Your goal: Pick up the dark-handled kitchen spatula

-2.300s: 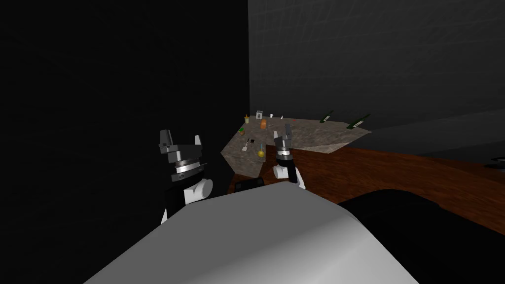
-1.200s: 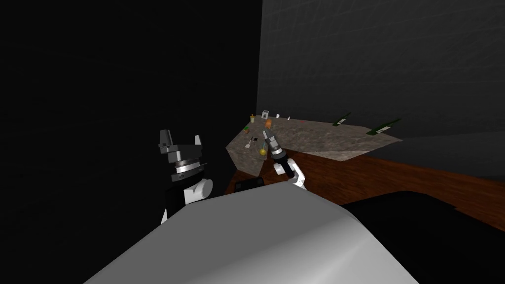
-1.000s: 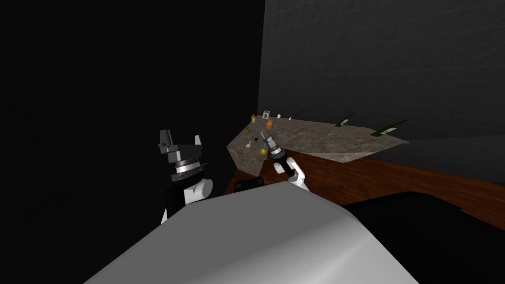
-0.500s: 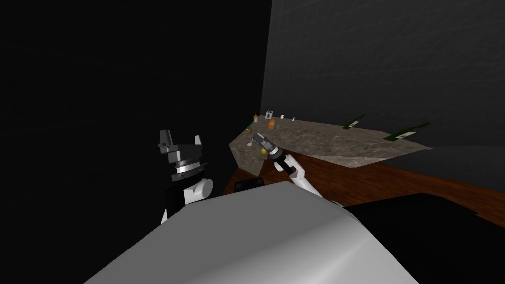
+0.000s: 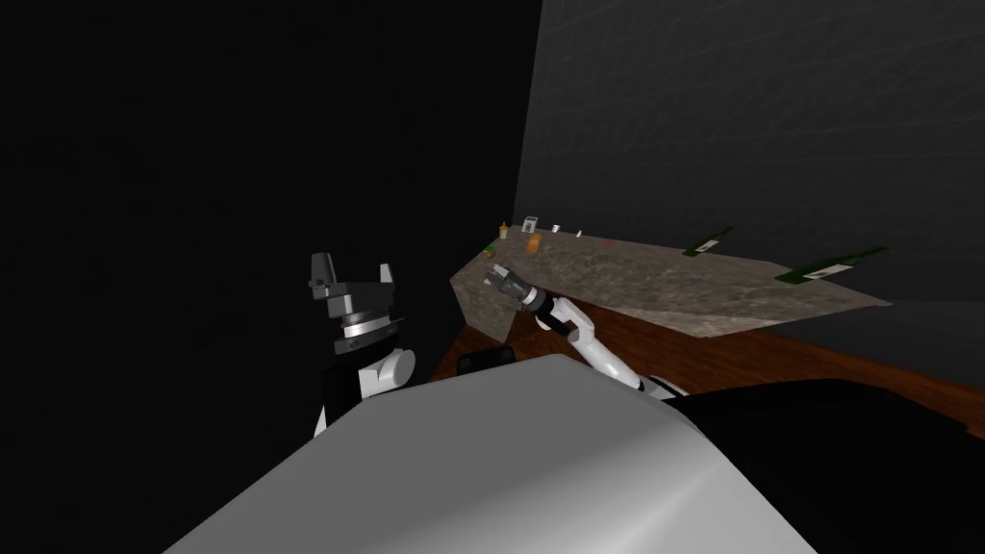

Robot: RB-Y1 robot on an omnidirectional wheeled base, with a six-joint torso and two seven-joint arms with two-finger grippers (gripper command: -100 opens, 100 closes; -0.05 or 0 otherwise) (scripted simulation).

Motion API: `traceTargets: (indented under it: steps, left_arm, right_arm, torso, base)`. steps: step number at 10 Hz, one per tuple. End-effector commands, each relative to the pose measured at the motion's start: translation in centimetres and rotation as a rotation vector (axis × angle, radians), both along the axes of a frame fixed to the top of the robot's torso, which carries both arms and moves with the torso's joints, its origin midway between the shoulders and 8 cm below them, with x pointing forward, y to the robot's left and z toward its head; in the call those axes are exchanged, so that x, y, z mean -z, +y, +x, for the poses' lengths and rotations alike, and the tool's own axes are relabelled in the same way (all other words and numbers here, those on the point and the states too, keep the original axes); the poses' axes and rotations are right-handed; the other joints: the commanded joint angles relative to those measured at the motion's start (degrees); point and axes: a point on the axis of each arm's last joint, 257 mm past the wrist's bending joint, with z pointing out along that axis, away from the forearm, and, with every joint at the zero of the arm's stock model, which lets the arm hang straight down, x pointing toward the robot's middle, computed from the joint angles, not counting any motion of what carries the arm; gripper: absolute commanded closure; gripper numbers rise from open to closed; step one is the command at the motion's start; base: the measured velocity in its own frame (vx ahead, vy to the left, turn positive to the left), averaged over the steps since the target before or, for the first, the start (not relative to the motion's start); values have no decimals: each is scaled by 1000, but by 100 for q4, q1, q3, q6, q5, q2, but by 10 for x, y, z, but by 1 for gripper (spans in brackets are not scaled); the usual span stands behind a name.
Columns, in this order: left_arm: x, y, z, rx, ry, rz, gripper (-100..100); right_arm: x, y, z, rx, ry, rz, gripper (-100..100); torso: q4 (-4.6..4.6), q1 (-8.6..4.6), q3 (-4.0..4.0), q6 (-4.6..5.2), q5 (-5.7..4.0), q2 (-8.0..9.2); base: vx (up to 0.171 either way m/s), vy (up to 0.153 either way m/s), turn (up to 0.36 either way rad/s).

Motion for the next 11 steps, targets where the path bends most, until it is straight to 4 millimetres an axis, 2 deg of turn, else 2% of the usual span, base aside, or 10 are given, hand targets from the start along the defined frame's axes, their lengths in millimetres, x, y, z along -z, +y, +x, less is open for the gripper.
traceTargets:
  steps: [1,2,3,4,5,6,7,9,10,11]
  left_arm:
    - [0,0,0,0,0,0,0]
    - [0,0,0,0,0,0,0]
    - [0,0,0,0,0,0,0]
    - [0,0,0,0,0,0,0]
    - [0,0,0,0,0,0,0]
    - [0,0,0,0,0,0,0]
    - [0,0,0,0,0,0,0]
    - [0,0,0,0,0,0,0]
    - [0,0,0,0,0,0,0]
    - [0,0,0,0,0,0,0]
  right_arm:
    - [13,12,-3,-30,-23,-89,-100]
    - [17,10,-4,-32,-25,-114,-100]
    - [29,21,-7,-62,-45,-181,-100]
    - [36,18,-7,-63,-49,-219,-100]
    - [49,27,-11,-94,-65,-284,-100]
    - [56,24,-11,-93,-72,-322,-100]
    - [71,31,-15,-124,-90,-390,-100]
    - [93,31,-18,-154,-110,-492,-100]
    - [102,25,-18,-155,-115,-539,-100]
    - [119,26,-22,-185,-128,-606,-100]
  torso:
    - [0,0,0,0,0,0]
    - [-1,2,-1,-5,1,0]
    - [0,-1,0,-1,0,0]
    - [0,-1,0,-5,0,2]
    - [0,-2,0,0,0,0]
    - [-1,2,-2,-5,1,-3]
    - [-1,2,-2,1,1,-4]
    - [-2,5,-5,0,1,-8]
    - [-3,9,-7,-4,2,-12]
    - [-3,7,-7,1,2,-12]
  base:
    - [-24,-16,180]
    - [-24,-23,116]
    - [-33,-25,210]
    - [-24,-23,107]
    - [-21,-14,221]
    - [-16,-14,96]
    - [-10,-4,177]
    - [-2,0,192]
    - [5,0,118]
    - [15,9,243]
